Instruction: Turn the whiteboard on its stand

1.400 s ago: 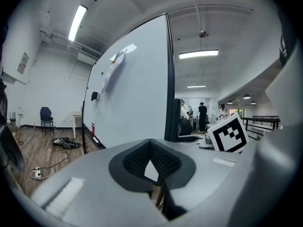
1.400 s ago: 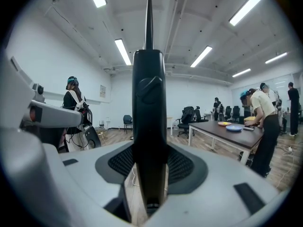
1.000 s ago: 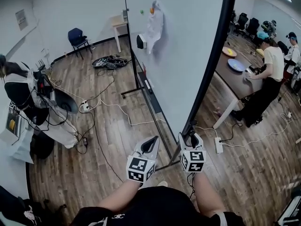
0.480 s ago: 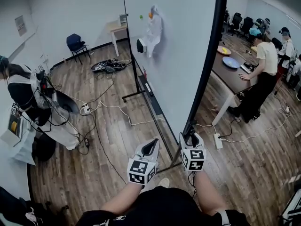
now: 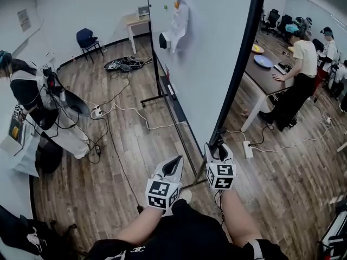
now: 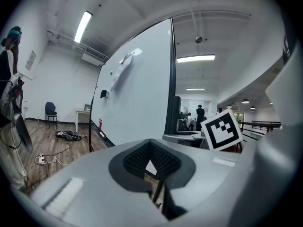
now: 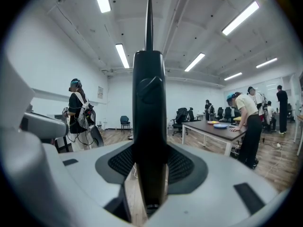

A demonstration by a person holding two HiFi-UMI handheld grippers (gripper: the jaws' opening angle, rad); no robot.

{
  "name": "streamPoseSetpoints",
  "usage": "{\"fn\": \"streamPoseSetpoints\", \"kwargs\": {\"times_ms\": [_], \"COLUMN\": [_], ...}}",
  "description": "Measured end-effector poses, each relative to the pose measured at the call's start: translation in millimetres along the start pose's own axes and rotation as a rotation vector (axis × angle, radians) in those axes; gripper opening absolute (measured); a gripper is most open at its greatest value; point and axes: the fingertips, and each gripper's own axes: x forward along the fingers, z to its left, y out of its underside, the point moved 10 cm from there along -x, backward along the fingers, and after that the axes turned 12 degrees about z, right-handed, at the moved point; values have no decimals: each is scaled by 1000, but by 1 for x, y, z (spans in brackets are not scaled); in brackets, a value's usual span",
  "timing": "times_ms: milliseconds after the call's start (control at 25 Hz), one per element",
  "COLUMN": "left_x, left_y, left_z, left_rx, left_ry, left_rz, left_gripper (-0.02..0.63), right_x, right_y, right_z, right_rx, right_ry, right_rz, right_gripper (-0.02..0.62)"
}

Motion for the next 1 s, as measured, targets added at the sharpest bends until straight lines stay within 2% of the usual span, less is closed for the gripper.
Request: {"fn": "streamPoseSetpoints", "kwargs": {"times_ms": [360,640,1000], "left_x": [-53,-64,-67], "left_y": [19,23,8], "left_z": [-38,-63,-72], "left_rx": [-37,11,37], "left_ry": [-14,20,24], "left_rz": [7,13,-50], "left_gripper": [9,9,9], "right_x": [-46,-78,-95], "right_y": [17,38,43], "right_z": [14,24,30], "right_rx": [4,12,5], "right_ry": [16,13,7], "right_rz": [19,15,13], "right_gripper": [199,199,199]}}
